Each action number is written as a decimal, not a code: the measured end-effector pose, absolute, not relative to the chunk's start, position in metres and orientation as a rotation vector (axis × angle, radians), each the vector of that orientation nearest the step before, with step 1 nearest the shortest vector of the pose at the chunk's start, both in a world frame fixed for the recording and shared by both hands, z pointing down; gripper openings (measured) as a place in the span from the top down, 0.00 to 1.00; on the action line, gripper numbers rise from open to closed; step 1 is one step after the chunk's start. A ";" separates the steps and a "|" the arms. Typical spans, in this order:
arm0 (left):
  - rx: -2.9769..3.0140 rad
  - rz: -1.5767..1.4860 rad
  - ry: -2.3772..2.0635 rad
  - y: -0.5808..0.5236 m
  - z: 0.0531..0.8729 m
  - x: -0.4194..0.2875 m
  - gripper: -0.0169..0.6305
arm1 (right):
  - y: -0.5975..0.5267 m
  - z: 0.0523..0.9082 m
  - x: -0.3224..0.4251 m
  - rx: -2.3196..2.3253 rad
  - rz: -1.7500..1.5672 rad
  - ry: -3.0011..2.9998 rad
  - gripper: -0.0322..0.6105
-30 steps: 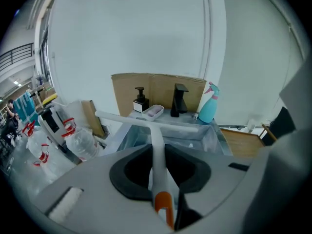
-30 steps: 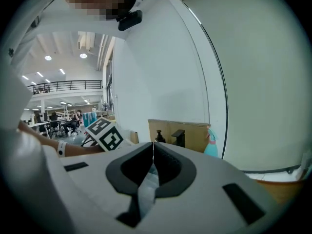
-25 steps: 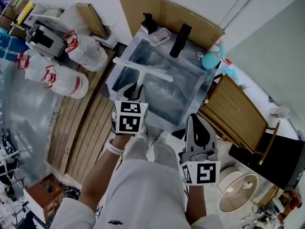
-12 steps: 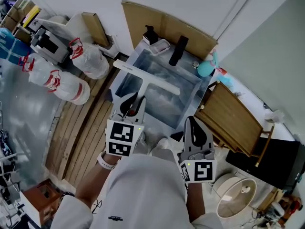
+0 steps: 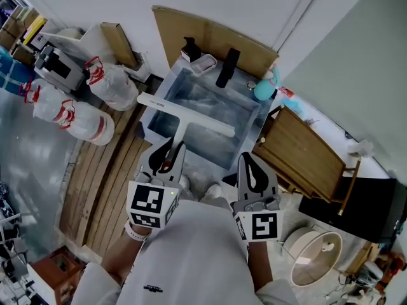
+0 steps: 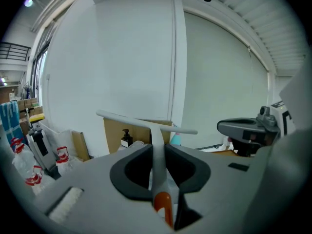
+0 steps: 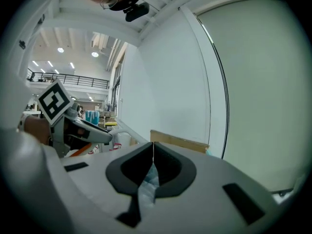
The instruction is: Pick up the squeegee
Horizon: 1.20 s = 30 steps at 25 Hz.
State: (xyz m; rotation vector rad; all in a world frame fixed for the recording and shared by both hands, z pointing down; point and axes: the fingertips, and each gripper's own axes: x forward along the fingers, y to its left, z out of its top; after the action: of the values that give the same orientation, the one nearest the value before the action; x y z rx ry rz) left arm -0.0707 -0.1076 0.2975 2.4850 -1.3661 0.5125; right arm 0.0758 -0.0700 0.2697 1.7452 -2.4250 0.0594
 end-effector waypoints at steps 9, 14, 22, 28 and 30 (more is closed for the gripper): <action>2.449 0.479 -1.392 -0.096 0.297 -0.082 0.86 | -0.065 0.271 0.075 1.744 0.063 -2.408 0.94; 2.444 0.475 -1.397 -0.090 0.299 -0.085 0.86 | -0.063 0.276 0.076 1.740 0.066 -2.405 0.94; 2.416 0.480 -1.385 -0.083 0.306 -0.088 0.86 | -0.062 0.277 0.074 1.741 0.084 -2.406 0.94; 2.412 0.478 -1.379 -0.083 0.308 -0.089 0.86 | -0.062 0.279 0.072 1.737 0.088 -2.401 0.94; 2.411 0.478 -1.375 -0.083 0.309 -0.089 0.86 | -0.062 0.280 0.072 1.740 0.093 -2.398 0.94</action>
State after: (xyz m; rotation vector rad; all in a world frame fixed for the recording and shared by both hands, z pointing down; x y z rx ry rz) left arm -0.0885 -0.0828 0.3086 2.4112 -1.3748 0.4778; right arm 0.0721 -0.0618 0.2795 1.7396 -2.3980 0.0929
